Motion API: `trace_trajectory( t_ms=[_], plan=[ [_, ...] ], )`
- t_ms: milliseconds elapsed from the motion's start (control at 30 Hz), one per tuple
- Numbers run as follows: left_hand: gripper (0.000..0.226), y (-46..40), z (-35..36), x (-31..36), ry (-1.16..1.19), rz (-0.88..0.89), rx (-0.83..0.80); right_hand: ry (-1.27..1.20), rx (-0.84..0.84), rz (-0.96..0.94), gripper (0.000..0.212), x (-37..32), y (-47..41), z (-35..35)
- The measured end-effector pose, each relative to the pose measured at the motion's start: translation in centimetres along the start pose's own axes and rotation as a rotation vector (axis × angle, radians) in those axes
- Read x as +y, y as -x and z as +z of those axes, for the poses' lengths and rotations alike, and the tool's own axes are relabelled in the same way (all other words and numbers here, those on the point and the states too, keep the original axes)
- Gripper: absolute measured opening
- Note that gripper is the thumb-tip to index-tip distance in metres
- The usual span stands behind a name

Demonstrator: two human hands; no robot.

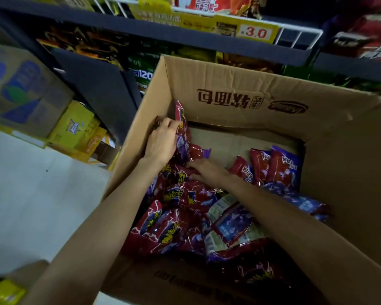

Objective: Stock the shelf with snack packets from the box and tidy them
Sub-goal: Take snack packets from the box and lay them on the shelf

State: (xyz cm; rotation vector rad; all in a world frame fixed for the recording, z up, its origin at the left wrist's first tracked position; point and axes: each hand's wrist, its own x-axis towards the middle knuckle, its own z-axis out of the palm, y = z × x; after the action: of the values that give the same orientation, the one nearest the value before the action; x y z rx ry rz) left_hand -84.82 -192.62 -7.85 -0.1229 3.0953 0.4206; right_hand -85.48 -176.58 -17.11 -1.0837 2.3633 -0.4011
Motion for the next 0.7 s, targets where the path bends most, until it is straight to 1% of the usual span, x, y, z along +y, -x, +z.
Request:
trace_trajectory(
  t_ms=[67, 100, 167, 200, 233, 300, 367, 467, 567, 700],
  plan=[
    [0.052, 0.2, 0.0, 0.3, 0.069, 0.010, -0.002, -0.067, 0.077, -0.007, 0.027, 0.2, 0.8, -0.7],
    [0.059, 0.3, 0.0, 0.5, 0.093, -0.003, -0.014, -0.087, 0.123, -0.009, 0.021, 0.4, 1.3, -1.0],
    [0.077, 0.3, -0.2, 0.7, 0.117, -0.061, -0.072, -0.133, 0.218, 0.015, 0.013, 0.7, 2.6, -2.0],
    [0.083, 0.2, -0.4, 0.7, 0.123, -0.086, -0.108, -0.167, 0.260, 0.045, 0.011, 0.8, 3.4, -2.7],
    [0.084, 0.2, -0.4, 0.5, 0.122, -0.100, -0.142, -0.210, 0.284, 0.086, 0.010, 0.9, 3.9, -3.2],
    [0.073, 0.3, -0.5, 0.6, 0.127, -0.032, -0.161, -0.279, 0.322, 0.174, 0.012, 1.2, 5.4, -4.8],
    [0.052, 0.7, -0.5, 0.8, 0.149, 0.076, -0.135, -0.298, 0.375, 0.231, 0.019, 1.5, 7.0, -6.5],
    [0.031, 1.2, -1.0, 1.8, 0.182, 0.125, -0.055, -0.281, 0.504, 0.225, 0.033, 1.2, 10.1, -9.1],
    [0.025, 1.6, -2.4, 3.4, 0.224, 0.165, 0.059, -0.234, 0.624, 0.200, 0.033, 0.7, 13.6, -11.7],
    [0.022, 2.6, -5.6, 6.6, 0.279, 0.219, 0.172, -0.218, 0.752, 0.153, 0.025, 0.1, 18.9, -15.5]
  ],
)
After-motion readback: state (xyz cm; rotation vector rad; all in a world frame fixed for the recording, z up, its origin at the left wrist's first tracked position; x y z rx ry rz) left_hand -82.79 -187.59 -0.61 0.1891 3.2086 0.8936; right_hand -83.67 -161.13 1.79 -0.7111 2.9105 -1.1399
